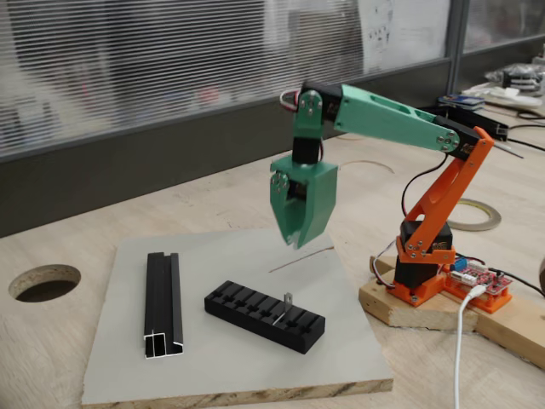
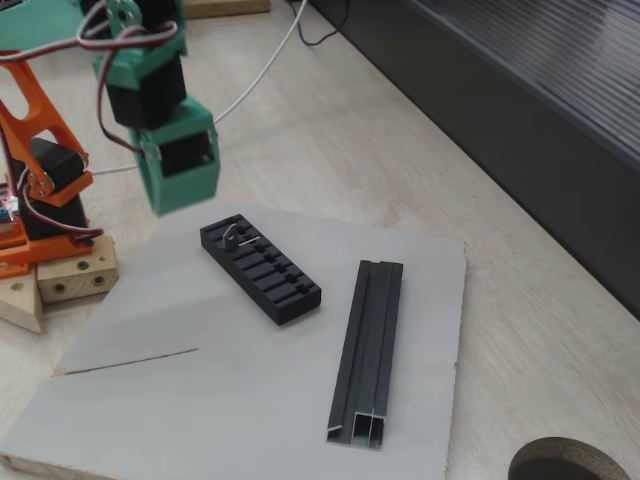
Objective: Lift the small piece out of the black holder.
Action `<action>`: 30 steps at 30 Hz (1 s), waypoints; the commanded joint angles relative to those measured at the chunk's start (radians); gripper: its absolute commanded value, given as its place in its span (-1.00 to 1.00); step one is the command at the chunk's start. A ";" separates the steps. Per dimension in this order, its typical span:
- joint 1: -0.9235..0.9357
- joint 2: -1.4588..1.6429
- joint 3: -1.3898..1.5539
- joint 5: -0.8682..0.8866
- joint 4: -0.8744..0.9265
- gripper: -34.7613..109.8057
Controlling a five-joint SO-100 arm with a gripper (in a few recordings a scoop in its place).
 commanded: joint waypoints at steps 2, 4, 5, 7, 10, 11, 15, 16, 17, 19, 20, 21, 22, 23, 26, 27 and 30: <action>-0.009 0.112 0.161 0.020 -0.107 -0.47; -0.009 0.183 0.212 0.020 -0.169 -0.45; -0.009 0.209 0.239 0.020 -0.195 -0.42; -0.009 0.239 0.299 0.020 -0.229 -0.37; -0.009 0.270 0.357 0.020 -0.235 -0.28; -0.009 0.275 0.362 0.020 -0.235 -0.25; -0.075 0.267 0.359 0.020 -0.236 -0.20; -0.094 0.264 0.360 0.020 -0.238 -0.20; -0.109 0.262 0.362 0.020 -0.245 -0.20; -0.127 0.259 0.362 0.026 -0.290 -0.20; -0.132 0.259 0.362 0.040 -0.318 -0.20; -0.137 0.259 0.364 0.067 -0.348 -0.20; -0.141 0.258 0.365 0.103 -0.373 -0.20; -0.143 0.258 0.370 0.140 -0.383 -0.20; -0.147 0.258 0.426 0.219 -0.405 -0.21; -0.147 0.259 0.443 0.227 -0.405 -0.21; -0.149 0.261 0.468 0.227 -0.405 -0.21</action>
